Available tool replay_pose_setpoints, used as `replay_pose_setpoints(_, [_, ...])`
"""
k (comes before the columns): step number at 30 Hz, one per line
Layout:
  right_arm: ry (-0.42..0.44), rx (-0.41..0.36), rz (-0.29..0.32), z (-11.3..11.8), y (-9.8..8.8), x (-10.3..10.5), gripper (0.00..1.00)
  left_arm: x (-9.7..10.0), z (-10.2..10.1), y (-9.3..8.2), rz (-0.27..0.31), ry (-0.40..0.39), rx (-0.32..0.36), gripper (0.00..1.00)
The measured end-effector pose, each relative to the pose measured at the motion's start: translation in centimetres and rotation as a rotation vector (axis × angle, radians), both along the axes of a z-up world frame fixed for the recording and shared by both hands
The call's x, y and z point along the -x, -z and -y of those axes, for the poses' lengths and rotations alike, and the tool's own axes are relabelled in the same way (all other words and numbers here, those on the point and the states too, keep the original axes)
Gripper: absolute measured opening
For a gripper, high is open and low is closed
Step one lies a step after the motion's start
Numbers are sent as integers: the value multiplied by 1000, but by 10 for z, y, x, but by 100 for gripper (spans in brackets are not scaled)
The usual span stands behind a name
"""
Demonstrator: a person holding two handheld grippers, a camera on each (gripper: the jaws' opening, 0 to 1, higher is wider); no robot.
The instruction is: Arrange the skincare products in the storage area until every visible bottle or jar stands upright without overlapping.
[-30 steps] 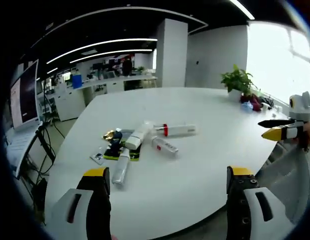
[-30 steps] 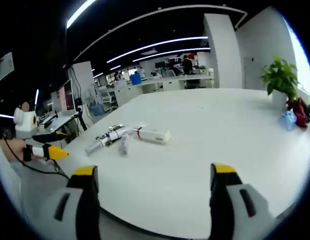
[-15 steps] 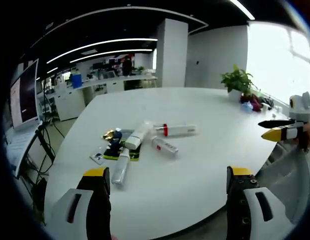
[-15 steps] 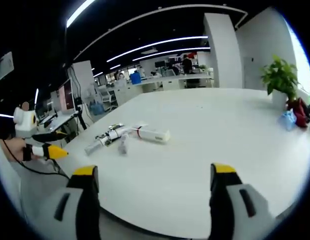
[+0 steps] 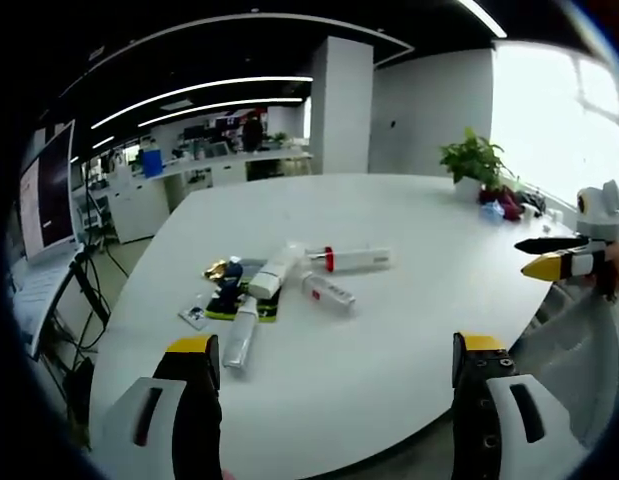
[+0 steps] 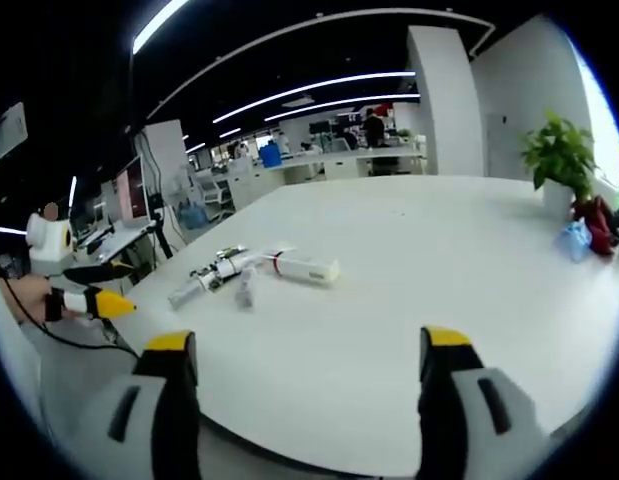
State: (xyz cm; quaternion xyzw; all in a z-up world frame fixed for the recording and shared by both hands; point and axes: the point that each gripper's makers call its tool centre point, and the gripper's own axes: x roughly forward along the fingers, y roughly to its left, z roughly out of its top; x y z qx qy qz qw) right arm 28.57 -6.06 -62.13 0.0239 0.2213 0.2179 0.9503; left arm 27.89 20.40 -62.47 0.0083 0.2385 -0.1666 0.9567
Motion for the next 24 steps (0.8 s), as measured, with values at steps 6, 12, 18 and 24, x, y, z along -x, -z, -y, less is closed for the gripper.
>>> replay_pose_setpoints(6, [0, 1, -1, 0, 1, 0, 92, 0, -1, 1, -3, -8, 5, 95])
replay_pose_setpoints(12, [-4, 9, 1, 0, 1, 0, 92, 1, -2, 0, -3, -15, 11, 94])
replay_pose_setpoints(18, [-7, 10, -5, -1, 2, 1, 91, 1, -1, 1, -4, -5, 4, 94])
replay_pose_setpoints(24, [-11, 8, -7, -2, 2, 0, 91, 1, 0, 1, -3, -1, 3, 94])
